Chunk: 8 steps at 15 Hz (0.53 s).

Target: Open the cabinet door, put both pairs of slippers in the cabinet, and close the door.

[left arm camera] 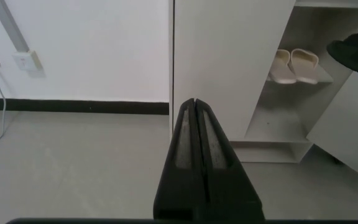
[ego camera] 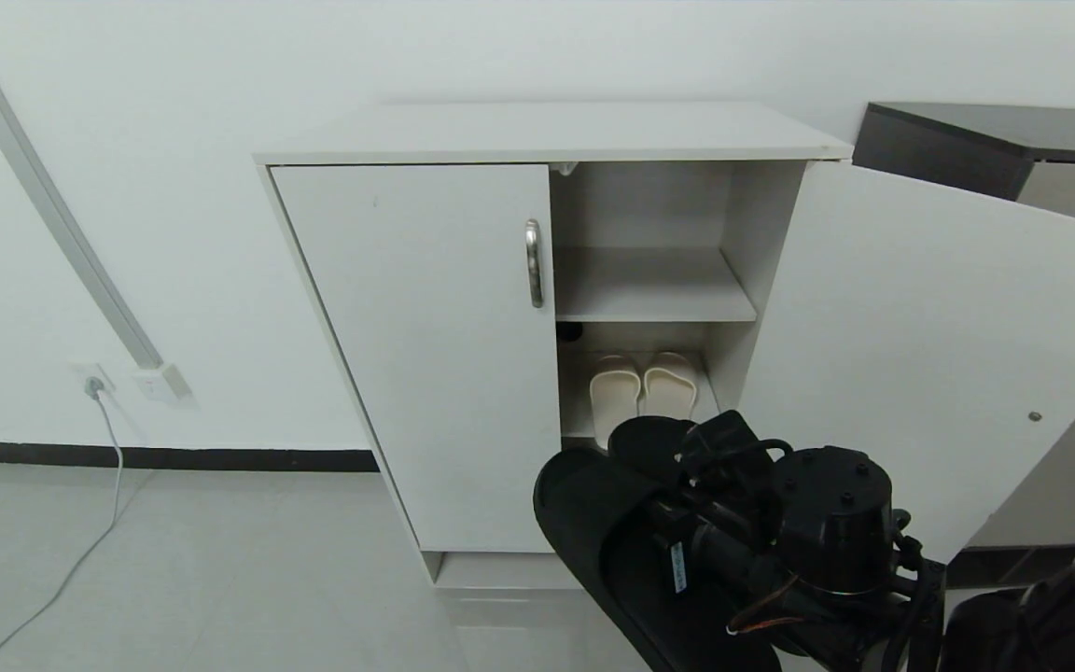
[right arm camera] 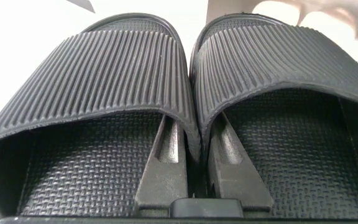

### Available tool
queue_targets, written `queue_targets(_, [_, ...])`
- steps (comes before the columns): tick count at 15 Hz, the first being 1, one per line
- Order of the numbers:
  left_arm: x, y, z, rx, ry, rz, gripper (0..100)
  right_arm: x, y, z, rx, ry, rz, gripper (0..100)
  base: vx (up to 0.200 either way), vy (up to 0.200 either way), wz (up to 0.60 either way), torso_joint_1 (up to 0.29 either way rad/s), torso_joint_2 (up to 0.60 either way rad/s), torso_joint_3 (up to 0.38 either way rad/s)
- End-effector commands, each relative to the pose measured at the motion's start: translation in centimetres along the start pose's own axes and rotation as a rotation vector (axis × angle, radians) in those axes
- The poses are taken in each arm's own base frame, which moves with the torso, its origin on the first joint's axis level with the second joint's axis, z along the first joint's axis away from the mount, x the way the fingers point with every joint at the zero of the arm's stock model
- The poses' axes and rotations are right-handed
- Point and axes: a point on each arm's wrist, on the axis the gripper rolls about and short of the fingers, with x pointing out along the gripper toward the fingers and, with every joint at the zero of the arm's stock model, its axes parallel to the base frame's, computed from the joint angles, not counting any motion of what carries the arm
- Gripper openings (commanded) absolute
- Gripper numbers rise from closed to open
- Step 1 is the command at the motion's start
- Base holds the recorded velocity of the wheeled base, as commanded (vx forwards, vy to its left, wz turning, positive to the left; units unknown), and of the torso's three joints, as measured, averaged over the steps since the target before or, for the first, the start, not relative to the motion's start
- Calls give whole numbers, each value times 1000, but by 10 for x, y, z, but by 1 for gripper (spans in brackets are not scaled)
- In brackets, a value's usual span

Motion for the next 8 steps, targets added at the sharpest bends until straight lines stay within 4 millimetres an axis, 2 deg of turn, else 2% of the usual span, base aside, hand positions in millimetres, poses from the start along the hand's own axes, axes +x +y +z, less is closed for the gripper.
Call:
queue_targets(1, [0, 0, 0, 0, 0, 0, 0, 0, 0, 0, -1, 1, 0, 0, 0, 0, 0, -71, 452, 378])
queue_targets(5, [0, 0, 0, 0, 0, 0, 0, 2, 1, -3, -1, 5, -2, 0, 0, 0, 0, -27, 405, 376])
queue_targets(8, [0, 0, 0, 1, 0, 0, 0, 7, 2, -1, 13, -66, -4, 0, 0, 0, 0, -4, 108, 103])
